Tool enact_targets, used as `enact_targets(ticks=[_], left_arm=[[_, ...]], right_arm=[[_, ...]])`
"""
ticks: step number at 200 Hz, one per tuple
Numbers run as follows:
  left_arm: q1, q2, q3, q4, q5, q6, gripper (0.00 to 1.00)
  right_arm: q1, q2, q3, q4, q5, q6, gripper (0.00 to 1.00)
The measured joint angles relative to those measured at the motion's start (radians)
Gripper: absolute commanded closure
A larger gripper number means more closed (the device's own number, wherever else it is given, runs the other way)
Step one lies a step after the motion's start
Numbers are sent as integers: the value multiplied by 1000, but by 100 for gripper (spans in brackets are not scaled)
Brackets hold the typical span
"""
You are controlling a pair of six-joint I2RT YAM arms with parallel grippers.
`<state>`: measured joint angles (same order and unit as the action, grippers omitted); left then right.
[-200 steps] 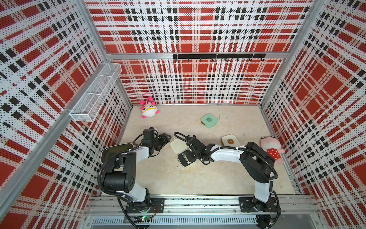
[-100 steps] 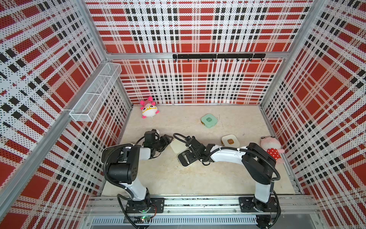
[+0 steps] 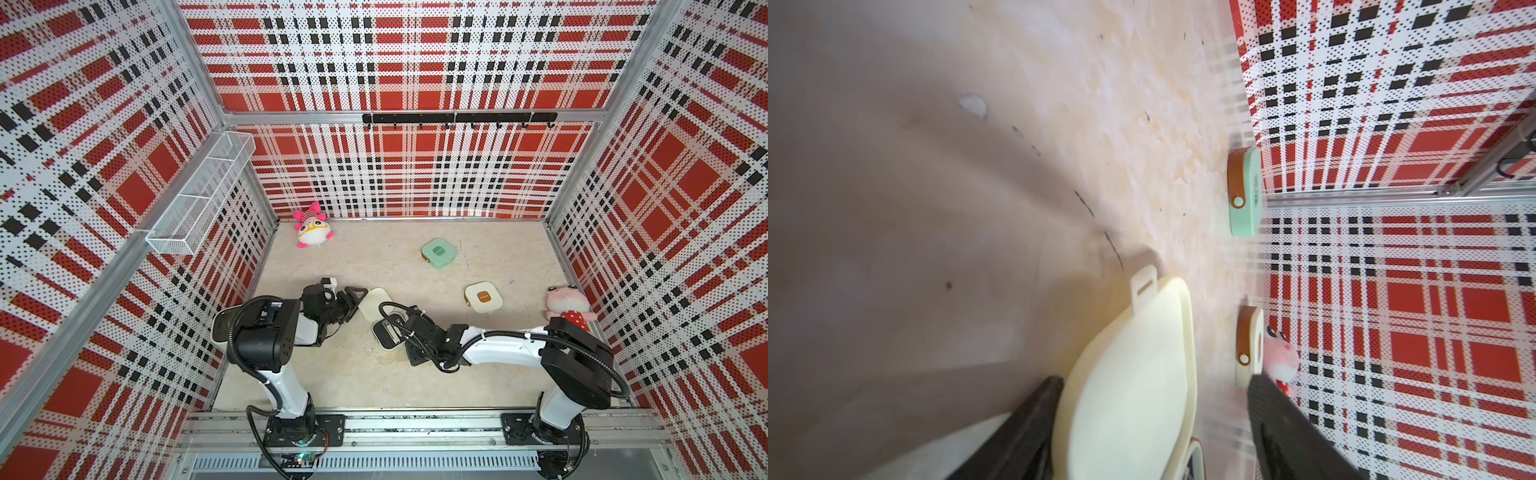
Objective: Organize nail clipper sets
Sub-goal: Move the storage box to the center of the board.
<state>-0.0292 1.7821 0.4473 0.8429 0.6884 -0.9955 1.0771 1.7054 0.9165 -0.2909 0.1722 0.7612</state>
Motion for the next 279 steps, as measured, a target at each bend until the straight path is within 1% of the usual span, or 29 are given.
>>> enact_targets(ticks=[36,62,121,193,236,279], left_arm=[[0,-1,-12,95,43,-74,27],[0,-22,-22,128,64,-104,26],[-6,-99,-26,154,98,-150,26],[-31,-180,-28,155,116,-176,27],[-89,-183,-27,149,116,-182,28],[-152,-151,-2,135,113,-184,31]], right_arm=[[0,25,3,45,3,79,61],[0,39,8,62,17,123,60],[-21,81,45,95,29,155,61],[-101,110,61,159,-16,164,61],[-161,144,89,213,-70,161,60],[-264,154,75,286,-147,178,61]])
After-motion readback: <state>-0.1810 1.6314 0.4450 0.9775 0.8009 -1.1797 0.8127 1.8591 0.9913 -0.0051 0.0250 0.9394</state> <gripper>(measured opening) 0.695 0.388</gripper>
